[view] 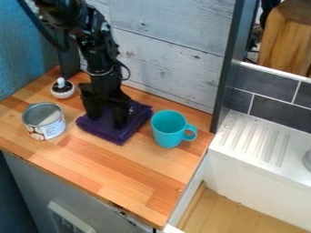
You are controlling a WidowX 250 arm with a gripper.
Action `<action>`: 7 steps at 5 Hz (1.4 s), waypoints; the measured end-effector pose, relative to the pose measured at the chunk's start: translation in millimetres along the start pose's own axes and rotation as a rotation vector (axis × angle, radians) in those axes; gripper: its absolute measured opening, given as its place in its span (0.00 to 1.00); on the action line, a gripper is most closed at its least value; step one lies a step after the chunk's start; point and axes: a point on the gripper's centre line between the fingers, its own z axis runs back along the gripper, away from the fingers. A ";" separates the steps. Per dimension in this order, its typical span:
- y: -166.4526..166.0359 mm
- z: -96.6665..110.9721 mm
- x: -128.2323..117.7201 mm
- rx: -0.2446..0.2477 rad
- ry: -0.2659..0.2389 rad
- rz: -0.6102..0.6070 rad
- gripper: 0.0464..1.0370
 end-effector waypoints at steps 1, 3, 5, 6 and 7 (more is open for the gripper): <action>-8.0 -2.6 18.7 -0.001 -0.009 0.007 0.97; -6.9 8.8 27.8 0.004 -0.050 0.007 0.97; 16.4 92.9 30.0 0.036 -0.196 0.023 0.97; 34.3 113.4 -1.0 0.087 -0.137 -0.008 0.97; 72.0 108.6 -46.8 0.104 -0.007 -0.017 0.97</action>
